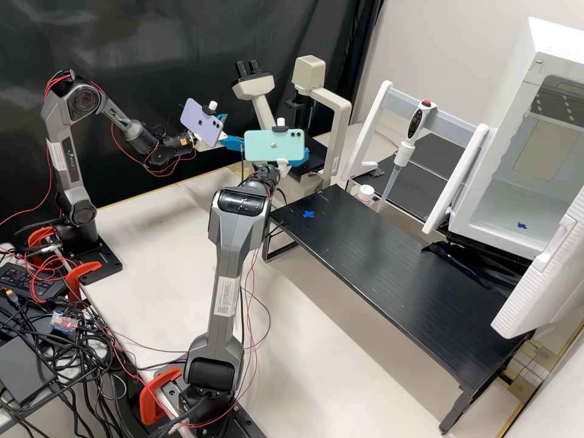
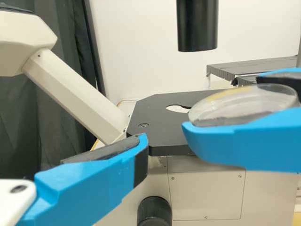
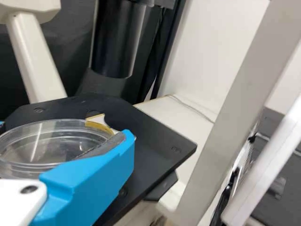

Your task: Move the petri dish to the microscope

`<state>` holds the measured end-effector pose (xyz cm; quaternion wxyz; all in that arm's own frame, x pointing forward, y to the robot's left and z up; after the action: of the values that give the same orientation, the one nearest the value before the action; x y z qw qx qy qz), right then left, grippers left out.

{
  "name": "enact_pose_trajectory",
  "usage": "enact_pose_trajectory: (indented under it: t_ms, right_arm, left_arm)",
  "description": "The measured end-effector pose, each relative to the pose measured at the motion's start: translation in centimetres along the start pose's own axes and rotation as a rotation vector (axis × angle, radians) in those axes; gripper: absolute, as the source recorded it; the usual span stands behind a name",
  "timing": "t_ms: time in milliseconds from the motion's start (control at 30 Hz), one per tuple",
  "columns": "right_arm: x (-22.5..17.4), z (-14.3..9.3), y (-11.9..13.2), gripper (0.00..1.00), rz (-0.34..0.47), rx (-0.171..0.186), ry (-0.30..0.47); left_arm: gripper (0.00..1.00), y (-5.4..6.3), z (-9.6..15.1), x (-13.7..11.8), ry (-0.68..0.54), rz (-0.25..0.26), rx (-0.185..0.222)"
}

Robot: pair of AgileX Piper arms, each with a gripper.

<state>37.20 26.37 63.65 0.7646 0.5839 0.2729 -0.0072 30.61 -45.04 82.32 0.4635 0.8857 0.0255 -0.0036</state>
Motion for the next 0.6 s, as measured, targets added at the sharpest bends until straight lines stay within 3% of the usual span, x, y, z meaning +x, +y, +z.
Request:
enact_pose_trajectory:
  t_ms: [133,367,600]
  right_arm:
    - [0.8,0.2,0.5,0.0,-0.002,0.031,-0.018]
    - [2.3,0.4,0.7,0.0,-0.013,0.023,-0.026]
    - [3.5,0.2,1.4,0.0,-0.036,0.066,-0.032]
  left_arm:
    - [1.0,0.0,0.0,0.0,0.0,0.0,0.0]
    - [1.0,0.0,0.0,0.0,0.0,0.0,0.0]
    - [1.0,0.0,0.0,0.0,0.0,0.0,0.0]
